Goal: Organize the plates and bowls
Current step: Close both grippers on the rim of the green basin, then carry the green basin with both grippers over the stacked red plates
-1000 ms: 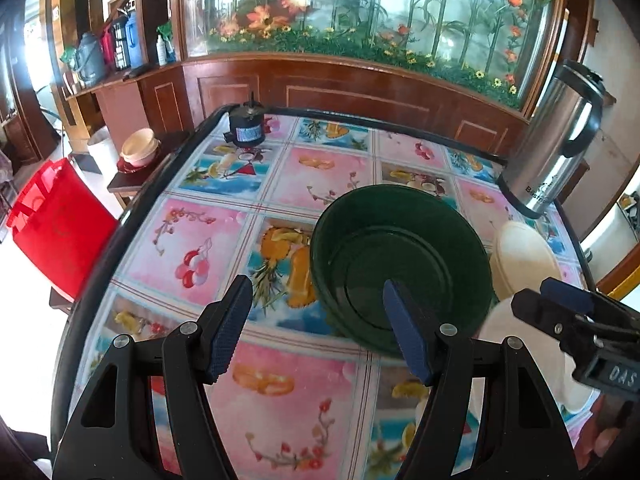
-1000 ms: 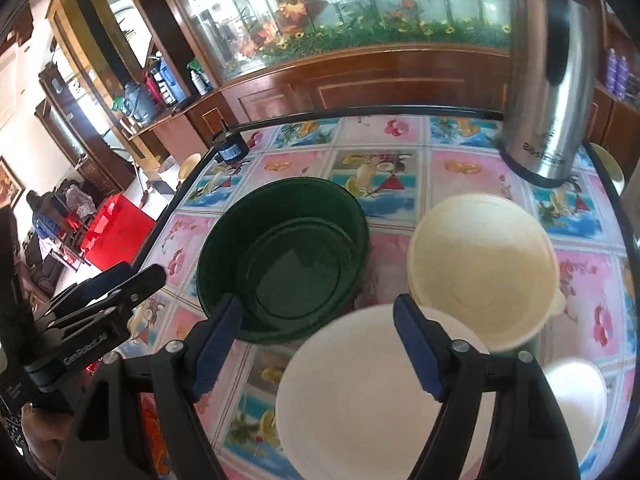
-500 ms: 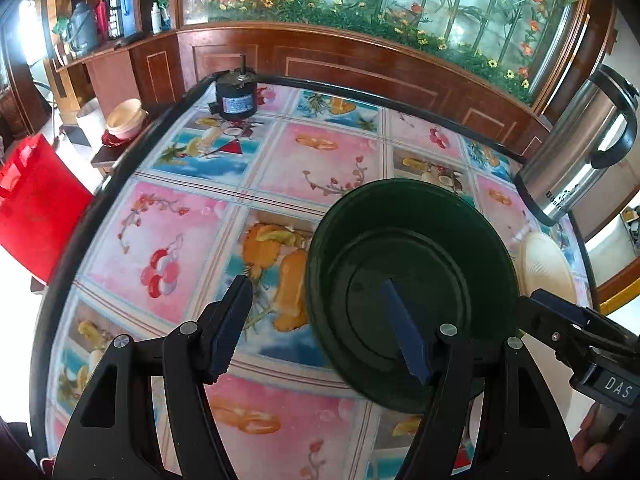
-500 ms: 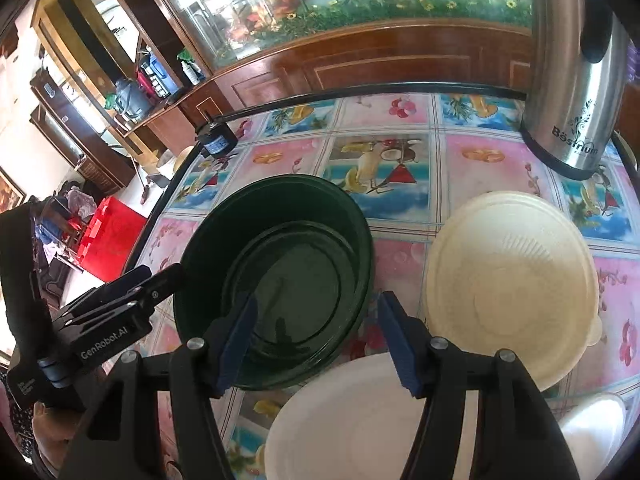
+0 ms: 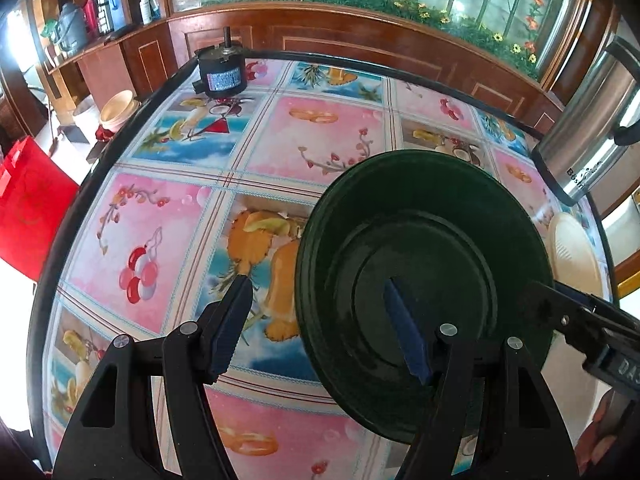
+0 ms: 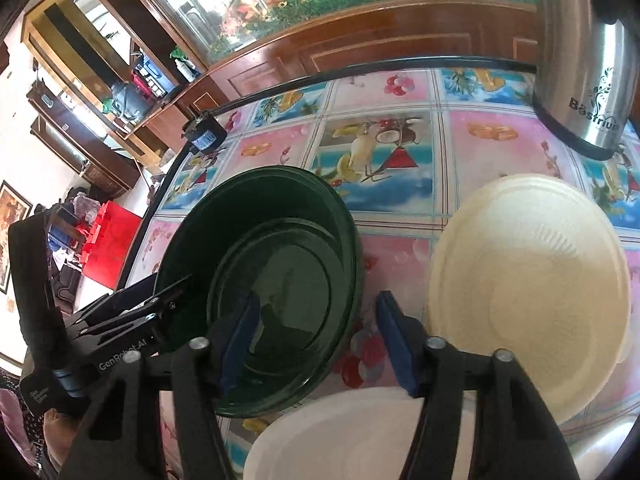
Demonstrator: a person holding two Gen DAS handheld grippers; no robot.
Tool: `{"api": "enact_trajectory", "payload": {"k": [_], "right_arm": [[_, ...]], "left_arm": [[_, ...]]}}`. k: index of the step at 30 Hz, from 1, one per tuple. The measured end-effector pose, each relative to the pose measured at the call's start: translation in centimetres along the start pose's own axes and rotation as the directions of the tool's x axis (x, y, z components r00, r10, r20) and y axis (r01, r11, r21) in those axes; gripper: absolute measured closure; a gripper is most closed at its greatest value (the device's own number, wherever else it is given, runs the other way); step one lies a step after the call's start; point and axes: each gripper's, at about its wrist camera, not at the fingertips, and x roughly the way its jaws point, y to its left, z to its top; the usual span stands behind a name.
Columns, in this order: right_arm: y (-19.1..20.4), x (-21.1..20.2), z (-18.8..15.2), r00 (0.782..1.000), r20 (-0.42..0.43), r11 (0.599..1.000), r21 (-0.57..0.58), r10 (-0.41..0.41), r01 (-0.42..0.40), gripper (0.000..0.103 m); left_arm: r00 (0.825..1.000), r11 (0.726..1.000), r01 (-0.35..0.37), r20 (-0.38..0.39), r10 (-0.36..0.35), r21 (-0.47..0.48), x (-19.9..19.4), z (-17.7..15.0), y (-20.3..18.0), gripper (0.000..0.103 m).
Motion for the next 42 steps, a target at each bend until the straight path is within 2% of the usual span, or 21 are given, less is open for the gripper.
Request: {"api": "enact_trajectory", "payload": {"k": [2,3,4,7,14,22,28,37,42], "right_arm": [[0.0,0.0,0.0,1.000,0.002,1.000,-0.009,-0.007,0.007,0.070],[0.1,0.0,-0.1,1.000,0.006,1.000,-0.013,-0.013,0.013,0.072],[0.1,-0.1,-0.1,1.000,0.011,1.000,-0.013,-0.015,0.015,0.077],[0.3,-0.5,-0.2,1.000,0.022,1.000,-0.017,-0.019,0.019,0.080],[1.8,-1.2,-0.4,0.999,0.036,0.998,-0.056,-0.028,0.030,0.080],[3.9,-2.3,-1.7,0.998,0.055,0.994,-0.103,-0.024,0.029,0.080],[5.2,-3.6,-3.6,0.998,0.066,0.993,-0.118,0.002,0.005,0.080],[9.0,-7.7,-7.6,0.992,0.118,0.982,-0.189,0.034,-0.011,0.079],[11.3,-8.8,-10.0,0.989,0.129,0.973,-0.227,0.067,-0.036,0.079]], "left_arm": [[1.000,1.000,0.005,0.010,-0.005,0.006,-0.1,0.0,0.1,0.049],[1.000,1.000,-0.004,0.003,0.004,0.010,-0.1,0.0,0.3,0.075],[1.000,1.000,-0.011,-0.003,0.011,0.010,0.0,0.0,0.4,0.087],[1.000,1.000,-0.010,-0.002,0.010,0.001,0.1,0.0,1.0,0.091],[1.000,1.000,-0.006,0.016,0.007,-0.022,-1.0,-0.1,2.0,0.091],[0.998,0.999,0.021,0.054,-0.019,-0.035,-4.8,-1.2,3.6,0.091],[0.996,0.999,0.044,0.074,-0.042,-0.028,-8.1,-3.4,4.7,0.090],[0.989,0.995,0.095,0.117,-0.090,-0.040,-13.5,-7.9,7.4,0.090],[0.987,0.995,0.084,0.145,-0.075,-0.058,-16.0,-10.9,9.4,0.090]]}}
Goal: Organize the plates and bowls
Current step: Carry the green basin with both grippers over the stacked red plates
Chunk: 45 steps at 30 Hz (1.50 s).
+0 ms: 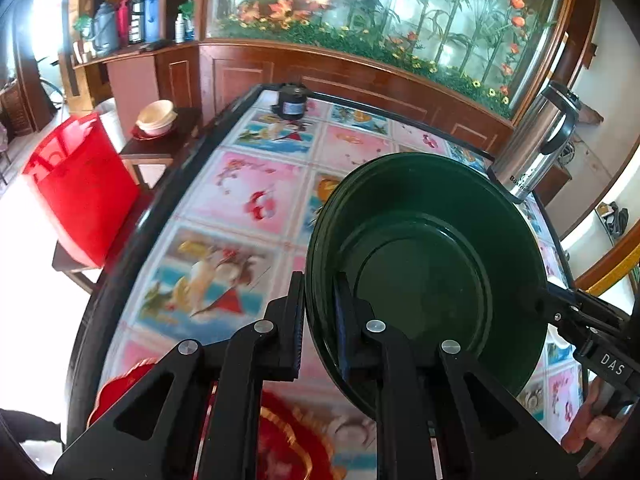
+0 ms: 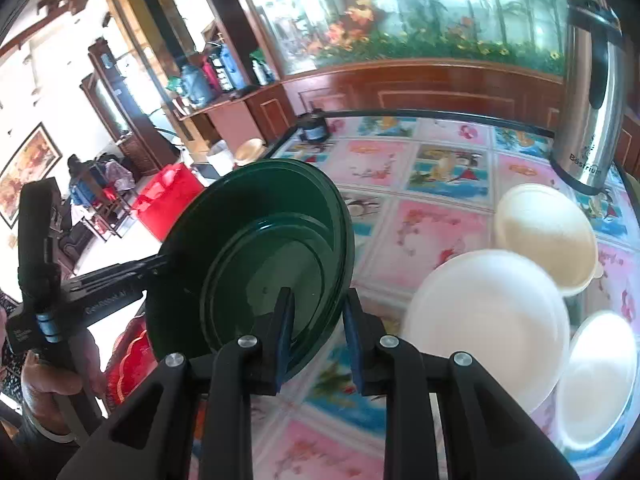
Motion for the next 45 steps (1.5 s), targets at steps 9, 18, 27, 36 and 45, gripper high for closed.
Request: {"api": "enact_trajectory", "payload": {"k": [9,18,27,36,45], "right_arm": [[3.4,-0.2,-2.5,0.999,-0.007,0.998,-0.036,0.042,-0.042,0.077],[8.1,0.9,-5.6,0.993,-0.049,0.990,-0.088,0.107,-0.111,0.076],[11.2,2.6,-7.9,0.986,-0.108,0.982,-0.128,0.127,-0.141,0.076],[13.6,4.4,-9.4,0.976,-0.174,0.973,-0.168,0.132,-0.161,0.075],[13.5,5.5,-10.4,0.968,-0.216,0.974,-0.158,0.127,-0.163,0.075]], "left_arm": [[1.000,0.999,0.003,0.024,-0.002,-0.044,-3.6,-3.4,3.5,0.090],[0.997,0.995,-0.026,0.069,0.033,-0.099,-7.2,-7.0,7.9,0.090],[0.996,0.987,-0.064,0.046,0.071,-0.146,-7.7,-10.5,11.3,0.090],[0.995,0.978,-0.095,0.002,0.097,-0.188,-6.8,-13.2,13.9,0.090],[0.993,0.977,-0.120,-0.018,0.119,-0.177,-5.8,-14.3,14.2,0.090]]}}
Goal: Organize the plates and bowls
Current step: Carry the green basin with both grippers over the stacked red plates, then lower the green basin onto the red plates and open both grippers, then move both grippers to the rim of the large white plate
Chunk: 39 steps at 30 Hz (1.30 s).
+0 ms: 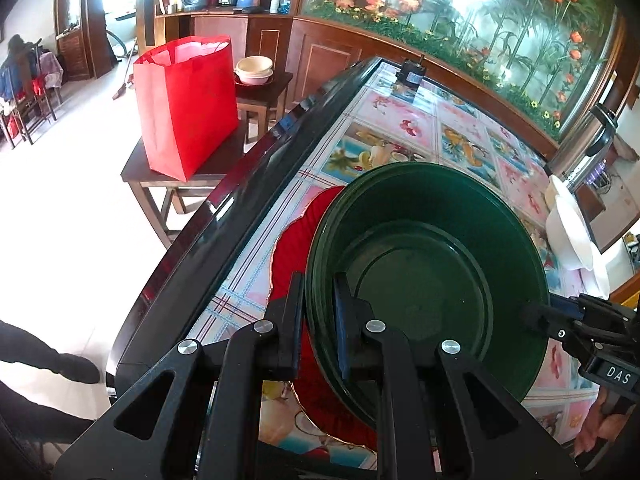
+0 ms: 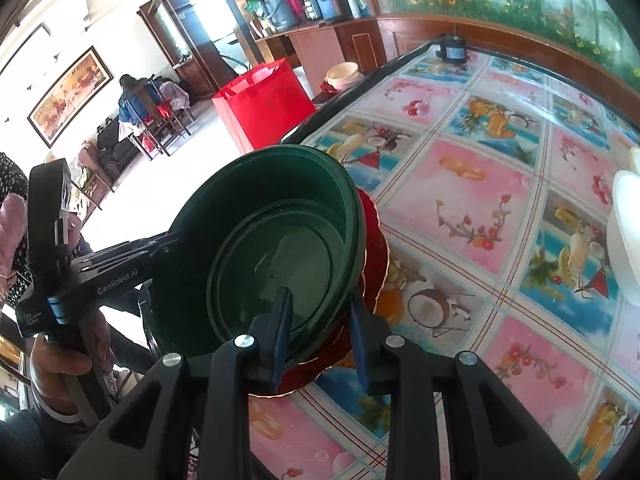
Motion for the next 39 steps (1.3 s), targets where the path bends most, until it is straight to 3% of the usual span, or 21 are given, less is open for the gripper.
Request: {"api": "enact_trajectory", "payload": {"k": [8,12,18,21,25,30,39], "right_arm": [[-0.3,-0.2,-0.2,0.999,-0.004,0.999,0.021,0.033,-0.033,0.070],[-0.5,-0.9,0.0,1.000,0.009,0.999,0.029,0.030,-0.030,0.065],[-0.8,-2.7,-0.3,0.999,0.045,0.999,0.032,0.010,-0.012,0.055],[-1.4,-4.5,-0.4,0.996,0.093,0.999,0.046,-0.014,0.010,0.052],[-2.2,-6.5,-0.8,0.988,0.138,0.996,0.067,-0.075,0.066,0.043],[-4.6,-9.2,-1.6,0.977,0.180,0.987,0.132,-0.117,0.094,0.042],[-9.2,-12.4,-3.3,0.957,0.220,0.961,0.243,-0.190,0.135,0.038]], "left_arm": [[0.996,0.998,-0.058,0.072,0.055,0.039,-0.8,0.0,-0.6,0.089],[0.988,0.994,-0.098,0.128,0.091,0.054,-1.9,0.2,-0.9,0.059],[0.963,0.988,-0.127,0.251,0.103,0.082,-4.7,0.6,-2.7,0.054],[0.943,0.984,-0.132,0.320,0.088,0.119,-5.7,0.9,-5.1,0.035],[0.940,0.986,-0.070,0.341,0.014,0.154,-5.9,1.3,-8.2,0.034],[0.942,0.975,-0.011,0.329,-0.065,0.223,-5.2,1.2,-12.9,0.034],[0.946,0.949,0.051,0.289,-0.146,0.312,-4.1,0.8,-19.6,0.035]]}}
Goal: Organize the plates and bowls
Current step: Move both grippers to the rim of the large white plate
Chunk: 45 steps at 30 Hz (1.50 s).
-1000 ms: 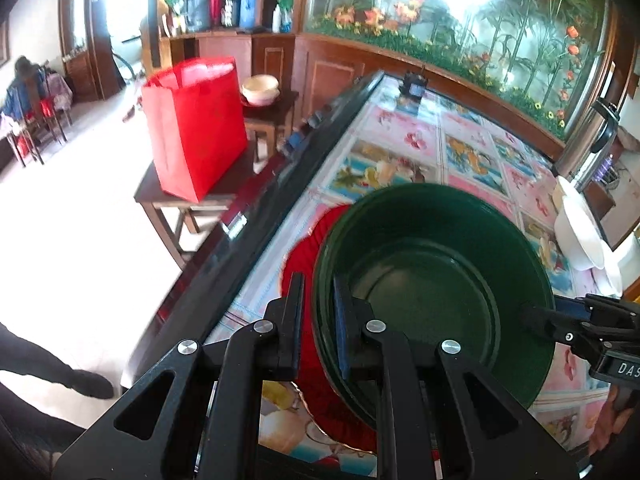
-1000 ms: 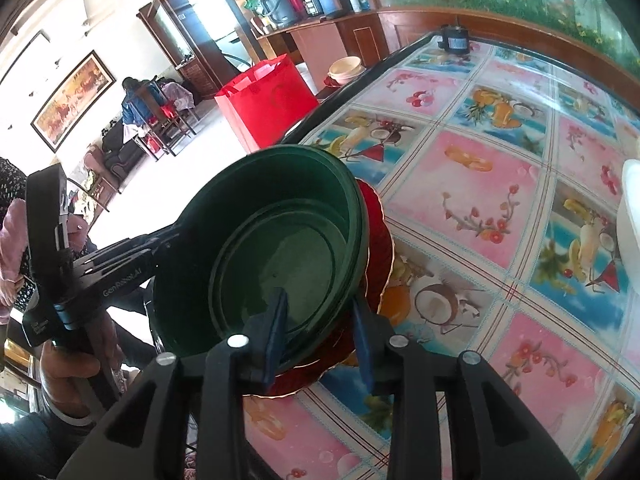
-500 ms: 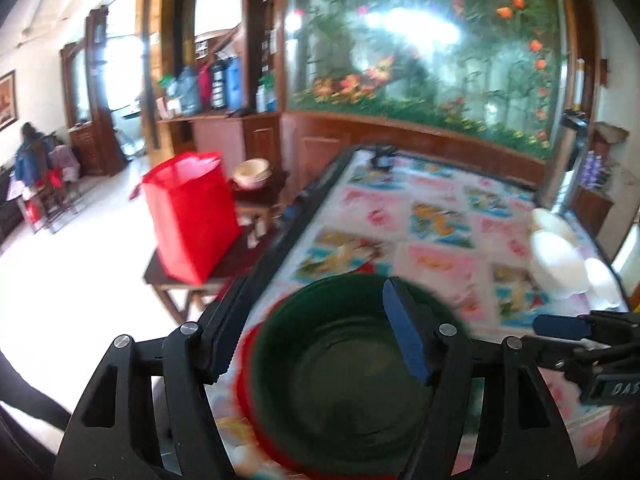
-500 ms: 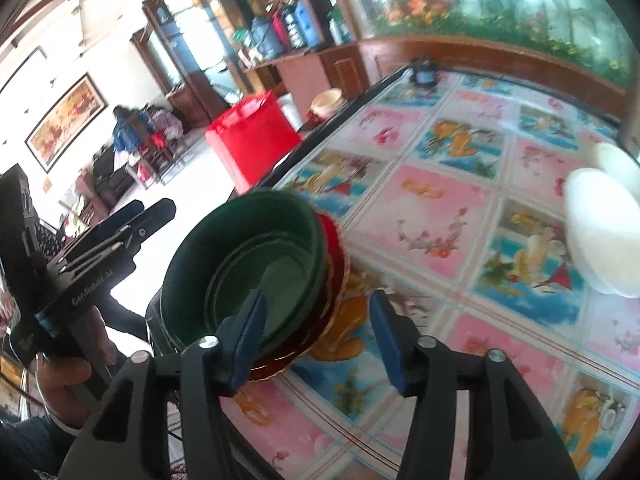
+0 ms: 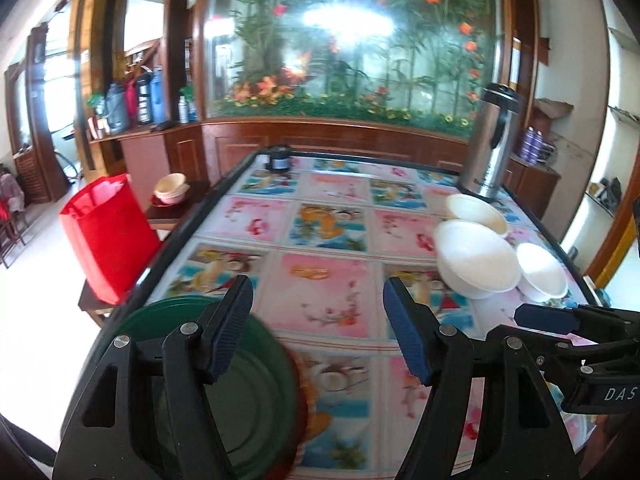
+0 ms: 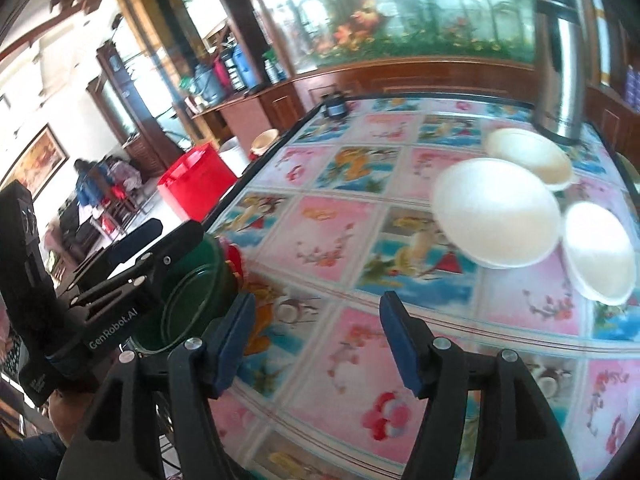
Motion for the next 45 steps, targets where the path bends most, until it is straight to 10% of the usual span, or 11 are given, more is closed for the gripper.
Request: {"api": "enact_trajectory", "payload": {"k": [45], "right_arm": [[-13.2,-1.9,1.6,0.993,0.017,0.978,0.178,-0.115,0.110,0.036]], "left_arm": [[0.979,0.994,0.099,-0.184,-0.089,0.050,11.1,2.2,-12.0,0.035]]}}
